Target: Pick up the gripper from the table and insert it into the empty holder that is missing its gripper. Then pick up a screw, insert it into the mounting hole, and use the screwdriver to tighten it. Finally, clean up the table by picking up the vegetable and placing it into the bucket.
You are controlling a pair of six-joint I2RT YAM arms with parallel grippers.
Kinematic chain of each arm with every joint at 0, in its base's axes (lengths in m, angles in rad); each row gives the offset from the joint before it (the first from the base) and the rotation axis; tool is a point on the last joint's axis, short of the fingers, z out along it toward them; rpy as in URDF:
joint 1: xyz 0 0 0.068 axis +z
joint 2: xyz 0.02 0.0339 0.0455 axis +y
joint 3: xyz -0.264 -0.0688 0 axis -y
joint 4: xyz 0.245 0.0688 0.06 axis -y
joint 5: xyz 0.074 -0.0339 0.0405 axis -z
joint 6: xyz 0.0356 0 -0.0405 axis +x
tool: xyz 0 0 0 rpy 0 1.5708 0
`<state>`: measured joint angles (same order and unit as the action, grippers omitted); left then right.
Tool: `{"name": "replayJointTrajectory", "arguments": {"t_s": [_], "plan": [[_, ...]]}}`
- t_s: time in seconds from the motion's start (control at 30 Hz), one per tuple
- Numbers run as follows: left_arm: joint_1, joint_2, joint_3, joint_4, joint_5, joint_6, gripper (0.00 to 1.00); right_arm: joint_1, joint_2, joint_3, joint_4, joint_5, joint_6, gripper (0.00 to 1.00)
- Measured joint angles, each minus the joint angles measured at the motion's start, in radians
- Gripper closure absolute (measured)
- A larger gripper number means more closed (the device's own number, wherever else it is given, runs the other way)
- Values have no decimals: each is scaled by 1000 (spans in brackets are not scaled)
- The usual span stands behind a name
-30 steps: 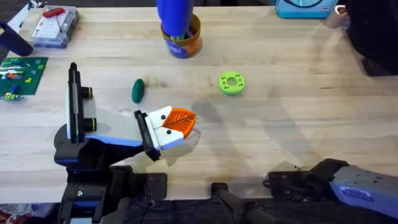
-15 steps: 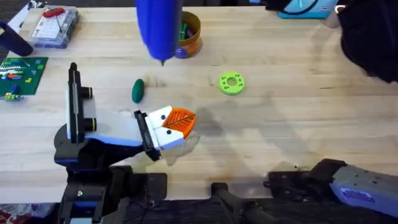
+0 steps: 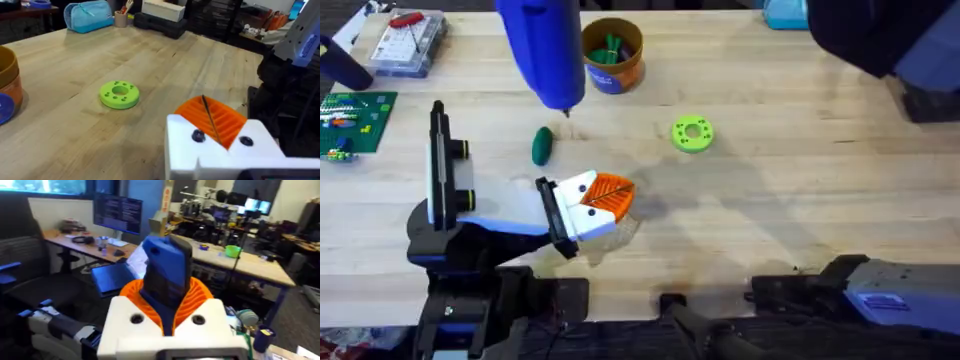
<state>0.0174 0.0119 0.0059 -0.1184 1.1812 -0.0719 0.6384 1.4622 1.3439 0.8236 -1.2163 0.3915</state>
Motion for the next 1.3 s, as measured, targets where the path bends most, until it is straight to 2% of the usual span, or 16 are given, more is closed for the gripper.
{"name": "replayJointTrajectory", "arguments": {"t_s": [0.37, 0.87, 1.3], "plan": [[0, 0, 0, 0, 0, 0, 990, 10, 13, 17, 3, -51, 50, 947], [0, 0, 0, 0, 0, 0, 990, 23, 13, 18, 7, -117, 23, 946], [0, 0, 0, 0, 0, 0, 990, 53, 13, -145, 181, -97, 22, 947]]}}
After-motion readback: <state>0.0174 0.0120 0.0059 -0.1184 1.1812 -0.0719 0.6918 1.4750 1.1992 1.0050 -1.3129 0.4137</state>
